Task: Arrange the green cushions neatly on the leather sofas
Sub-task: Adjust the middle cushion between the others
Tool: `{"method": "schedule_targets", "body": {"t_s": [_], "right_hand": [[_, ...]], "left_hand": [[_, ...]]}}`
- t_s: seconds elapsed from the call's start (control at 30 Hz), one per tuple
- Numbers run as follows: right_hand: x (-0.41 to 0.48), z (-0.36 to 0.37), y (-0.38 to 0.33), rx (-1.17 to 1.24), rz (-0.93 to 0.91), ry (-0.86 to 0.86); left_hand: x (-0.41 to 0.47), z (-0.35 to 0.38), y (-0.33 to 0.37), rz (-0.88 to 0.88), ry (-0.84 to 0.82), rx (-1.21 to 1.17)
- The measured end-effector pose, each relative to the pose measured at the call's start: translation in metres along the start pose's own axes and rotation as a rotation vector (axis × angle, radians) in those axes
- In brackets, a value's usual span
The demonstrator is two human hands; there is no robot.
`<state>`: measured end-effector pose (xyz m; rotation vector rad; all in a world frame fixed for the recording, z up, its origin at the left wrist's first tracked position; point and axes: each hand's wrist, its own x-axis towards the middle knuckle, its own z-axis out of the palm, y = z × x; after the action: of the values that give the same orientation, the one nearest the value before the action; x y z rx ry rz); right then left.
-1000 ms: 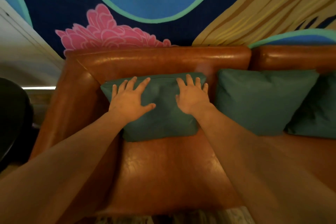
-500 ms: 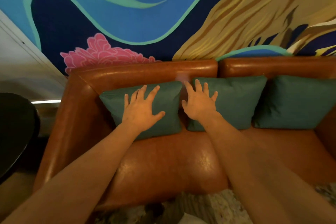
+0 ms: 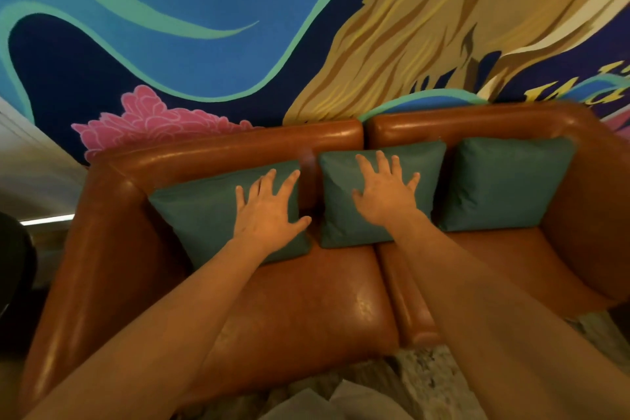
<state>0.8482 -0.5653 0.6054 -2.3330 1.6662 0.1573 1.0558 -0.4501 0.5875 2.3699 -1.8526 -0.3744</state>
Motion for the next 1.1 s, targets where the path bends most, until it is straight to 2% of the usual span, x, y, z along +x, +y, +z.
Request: {"method": "schedule_targets", "body": {"t_s": [0.23, 0.6, 0.77, 1.1], "right_hand": [[0.014, -0.011, 0.096, 0.034, 0.024, -0.001], [0.073, -0.021, 0.246, 0.016, -0.082, -0.105], [0.107, -0.016, 0.274, -0.002, -0.104, -0.154], [0.171, 0.011, 0.286, -0.005, -0.072, -0.246]], "left_hand": [[0.033, 0.020, 0.084, 0.001, -0.001, 0.029], [0.090, 0.063, 0.217, -0.139, -0.035, 0.082], [0.115, 0.069, 0.225, -0.194, -0.046, 0.103], [0.175, 0.093, 0.199, -0.233, -0.137, 0.144]]}}
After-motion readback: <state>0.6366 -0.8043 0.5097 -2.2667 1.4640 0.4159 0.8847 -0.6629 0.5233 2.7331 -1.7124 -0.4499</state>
